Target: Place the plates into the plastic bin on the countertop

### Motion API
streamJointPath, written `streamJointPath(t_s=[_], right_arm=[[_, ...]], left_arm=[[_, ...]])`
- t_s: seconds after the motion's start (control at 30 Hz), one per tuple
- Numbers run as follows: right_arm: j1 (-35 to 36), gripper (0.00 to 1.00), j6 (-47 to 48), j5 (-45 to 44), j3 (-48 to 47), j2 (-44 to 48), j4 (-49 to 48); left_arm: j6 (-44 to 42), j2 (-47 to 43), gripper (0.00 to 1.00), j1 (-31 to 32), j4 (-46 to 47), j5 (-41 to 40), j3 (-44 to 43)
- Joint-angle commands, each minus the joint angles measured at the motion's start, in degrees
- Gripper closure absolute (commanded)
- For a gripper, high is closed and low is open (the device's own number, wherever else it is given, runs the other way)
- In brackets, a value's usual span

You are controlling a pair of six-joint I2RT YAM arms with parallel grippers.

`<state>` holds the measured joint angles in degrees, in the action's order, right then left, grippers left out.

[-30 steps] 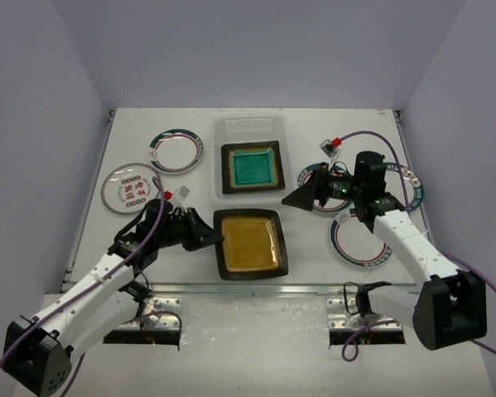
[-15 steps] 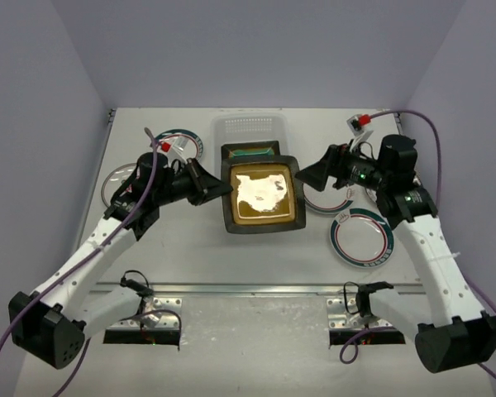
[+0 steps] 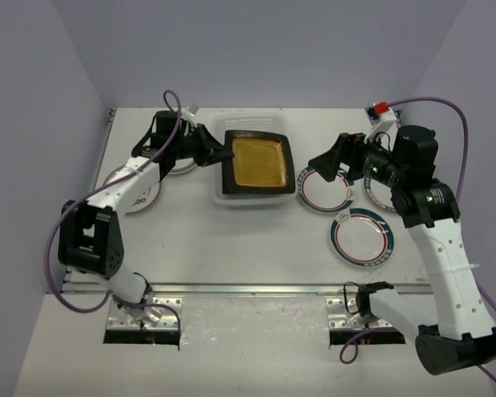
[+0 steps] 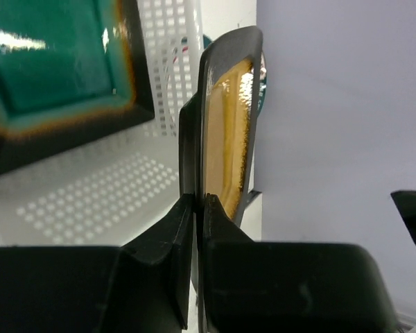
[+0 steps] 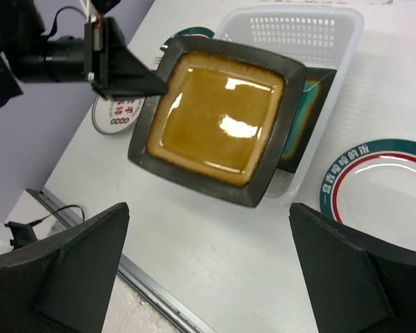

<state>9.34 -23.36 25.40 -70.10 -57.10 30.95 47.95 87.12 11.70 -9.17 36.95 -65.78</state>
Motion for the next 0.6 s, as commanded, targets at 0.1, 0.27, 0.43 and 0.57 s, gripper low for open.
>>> streamJointPath(t_s=[0.1,0.27,0.43,0.57], right_arm=[[-0.2,0.01,1.9,-2.2,0.8,2.4,0.3],[-0.2,0.01,2.6,-2.2,1.4,2.8,0.3],[-0.2,0.01,2.4,-1.4,1.8,2.6,-0.4],[-0.2,0.01,2.4,-1.3,2.8,2.8,-1.0]], left_arm=[[-5.9,13.3,1.00,-3.9,1.8,5.8,-18.5],[-9.5,21.5,1.00,-5.3,-3.2,4.8,-25.8],[-11.4,28.1,1.00,-5.3,-7.3,5.0,-32.6],[-11.7,33.4,1.00,-5.3,-9.0,5.0,-36.4]])
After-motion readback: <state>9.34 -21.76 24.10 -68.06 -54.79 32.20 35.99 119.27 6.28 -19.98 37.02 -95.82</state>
